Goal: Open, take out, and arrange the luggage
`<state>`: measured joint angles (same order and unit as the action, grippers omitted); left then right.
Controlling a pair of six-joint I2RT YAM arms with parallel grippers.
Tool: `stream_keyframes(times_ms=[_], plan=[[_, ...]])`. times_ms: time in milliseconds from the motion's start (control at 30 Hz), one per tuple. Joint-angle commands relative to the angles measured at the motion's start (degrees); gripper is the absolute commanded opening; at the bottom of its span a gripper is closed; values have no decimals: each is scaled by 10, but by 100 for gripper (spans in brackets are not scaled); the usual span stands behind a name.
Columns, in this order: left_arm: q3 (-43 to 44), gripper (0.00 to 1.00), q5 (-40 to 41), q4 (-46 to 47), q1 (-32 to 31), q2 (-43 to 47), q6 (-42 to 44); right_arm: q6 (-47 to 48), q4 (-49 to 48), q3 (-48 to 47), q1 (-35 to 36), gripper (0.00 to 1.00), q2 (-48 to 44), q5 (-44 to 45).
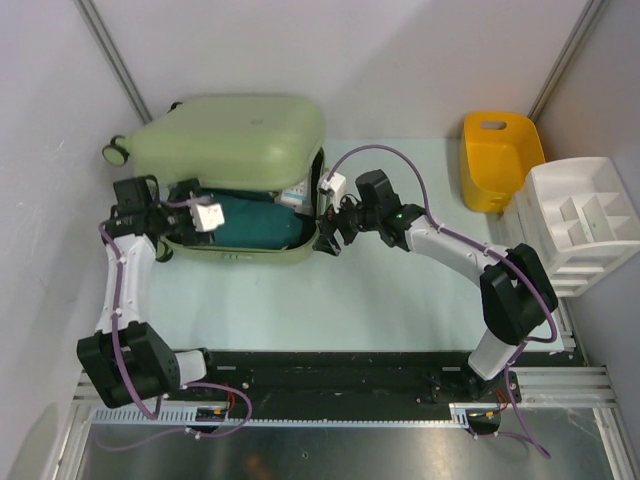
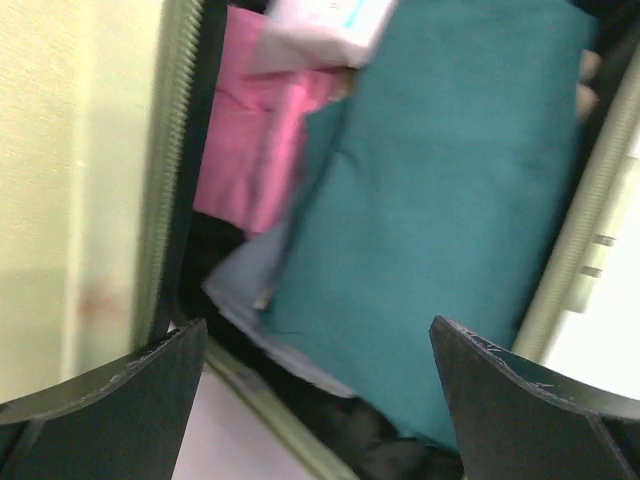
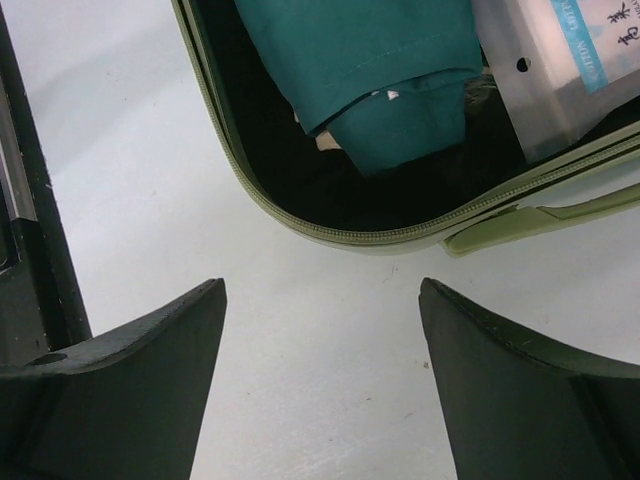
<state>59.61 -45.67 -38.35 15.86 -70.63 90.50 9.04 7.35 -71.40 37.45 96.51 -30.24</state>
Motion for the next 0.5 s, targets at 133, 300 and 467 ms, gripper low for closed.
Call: stream_keyframes(times_ms=[133,300,467], plan=[[190,100,-17,176,-29,-90,-160,23,-21,-21,10,83,-25,10],[271,100,74,291,-64,-162,-259,44,-28,-22,18,85,-23,11],[407,99,145,324,-88,-270,-337,114,-47,-22,61,90,-22,25]])
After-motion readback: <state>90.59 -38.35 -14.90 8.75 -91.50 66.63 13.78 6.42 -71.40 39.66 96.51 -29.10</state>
